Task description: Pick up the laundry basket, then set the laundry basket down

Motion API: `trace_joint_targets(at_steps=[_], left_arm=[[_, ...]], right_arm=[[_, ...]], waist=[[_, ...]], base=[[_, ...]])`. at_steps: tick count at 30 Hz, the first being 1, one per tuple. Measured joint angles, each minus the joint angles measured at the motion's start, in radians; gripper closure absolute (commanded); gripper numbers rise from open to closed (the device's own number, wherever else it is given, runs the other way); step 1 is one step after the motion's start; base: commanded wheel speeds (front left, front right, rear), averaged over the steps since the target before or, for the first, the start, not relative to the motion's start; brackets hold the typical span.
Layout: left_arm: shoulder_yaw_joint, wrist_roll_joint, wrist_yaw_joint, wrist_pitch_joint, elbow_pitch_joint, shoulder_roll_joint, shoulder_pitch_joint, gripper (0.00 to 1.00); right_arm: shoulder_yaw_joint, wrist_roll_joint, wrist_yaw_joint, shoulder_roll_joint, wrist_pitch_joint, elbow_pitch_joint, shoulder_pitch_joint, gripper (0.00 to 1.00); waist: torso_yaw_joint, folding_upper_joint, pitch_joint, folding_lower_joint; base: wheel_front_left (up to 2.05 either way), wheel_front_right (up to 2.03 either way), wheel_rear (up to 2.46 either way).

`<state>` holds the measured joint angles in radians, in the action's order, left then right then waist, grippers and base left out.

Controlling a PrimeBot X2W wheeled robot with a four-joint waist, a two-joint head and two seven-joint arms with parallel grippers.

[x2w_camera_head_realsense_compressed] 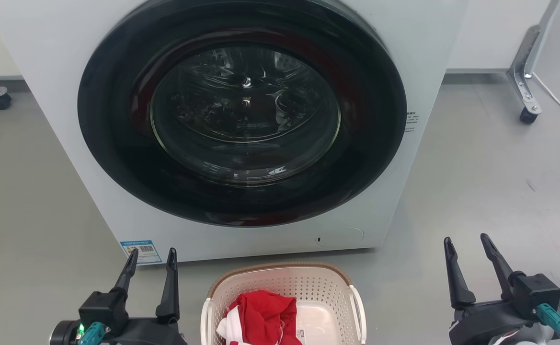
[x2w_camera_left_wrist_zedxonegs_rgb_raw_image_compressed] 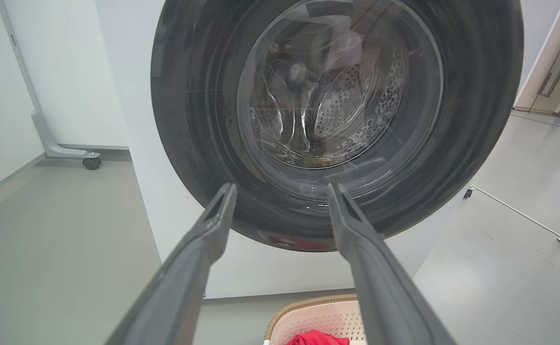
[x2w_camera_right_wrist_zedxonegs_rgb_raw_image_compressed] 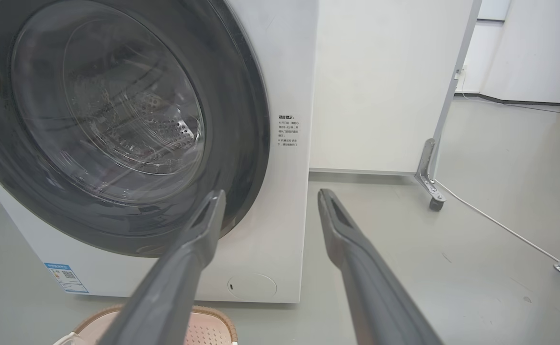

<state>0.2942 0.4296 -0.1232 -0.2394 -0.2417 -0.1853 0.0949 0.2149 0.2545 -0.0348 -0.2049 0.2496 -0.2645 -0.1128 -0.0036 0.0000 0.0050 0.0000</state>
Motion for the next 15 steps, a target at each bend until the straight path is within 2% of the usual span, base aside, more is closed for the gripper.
trace_joint_targets(at_steps=[15], left_arm=[[-0.006,-0.010,0.000,0.001,0.001,0.008,-0.001,0.00]], right_arm=[[-0.013,0.000,0.010,0.006,0.000,-0.004,0.000,0.00]], waist=[[-0.002,0.0000,0.010,0.0000]], base=[[0.00,0.00,0.00]])
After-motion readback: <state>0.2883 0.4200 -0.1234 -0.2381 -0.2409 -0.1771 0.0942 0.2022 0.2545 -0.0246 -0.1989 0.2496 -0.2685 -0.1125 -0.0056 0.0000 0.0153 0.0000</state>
